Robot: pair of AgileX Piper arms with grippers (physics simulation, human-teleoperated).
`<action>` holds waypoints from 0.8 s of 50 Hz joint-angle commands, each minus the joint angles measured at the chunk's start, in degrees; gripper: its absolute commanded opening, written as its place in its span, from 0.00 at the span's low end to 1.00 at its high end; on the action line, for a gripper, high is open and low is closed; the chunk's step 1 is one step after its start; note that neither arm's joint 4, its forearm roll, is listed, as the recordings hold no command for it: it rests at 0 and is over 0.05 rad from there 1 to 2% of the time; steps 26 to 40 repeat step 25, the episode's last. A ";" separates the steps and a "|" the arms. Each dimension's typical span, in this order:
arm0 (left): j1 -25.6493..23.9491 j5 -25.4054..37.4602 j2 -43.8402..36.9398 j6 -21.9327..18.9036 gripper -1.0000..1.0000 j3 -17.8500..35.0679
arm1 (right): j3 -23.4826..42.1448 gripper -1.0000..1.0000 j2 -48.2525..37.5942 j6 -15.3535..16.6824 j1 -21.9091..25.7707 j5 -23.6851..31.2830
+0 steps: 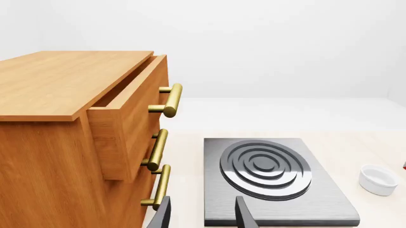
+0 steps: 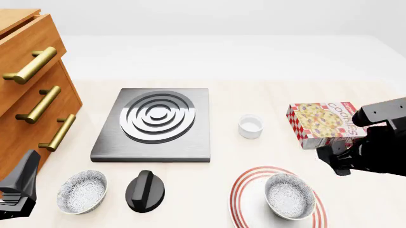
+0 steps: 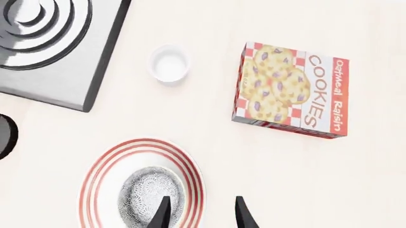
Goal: Pick the akita bowl between the plate and the ramekin and place it on the plate.
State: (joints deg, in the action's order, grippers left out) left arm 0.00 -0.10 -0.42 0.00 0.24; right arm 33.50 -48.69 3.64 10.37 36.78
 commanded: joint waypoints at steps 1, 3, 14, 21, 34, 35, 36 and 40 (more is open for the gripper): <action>0.00 0.00 0.00 0.00 1.00 0.00 | 6.84 1.00 7.14 -0.42 -0.60 9.05; 0.00 0.00 0.00 0.00 1.00 0.00 | 8.39 1.00 7.99 -0.74 -0.73 10.60; 0.00 0.00 0.00 0.00 1.00 0.00 | 16.23 1.00 12.91 -0.09 -3.37 18.64; 0.00 0.00 0.00 0.00 1.00 0.00 | 18.97 1.00 13.87 -0.20 -4.09 20.88; 0.00 0.00 0.00 0.00 1.00 0.00 | 18.82 1.00 14.35 -0.33 -4.47 20.79; 0.00 0.00 0.00 0.00 1.00 0.00 | 18.82 1.00 14.35 -0.33 -4.47 20.79; 0.00 0.00 0.00 0.00 1.00 0.00 | 18.82 1.00 14.35 -0.33 -4.47 20.79; 0.00 0.00 0.00 0.00 1.00 0.00 | 18.82 1.00 14.35 -0.33 -4.47 20.79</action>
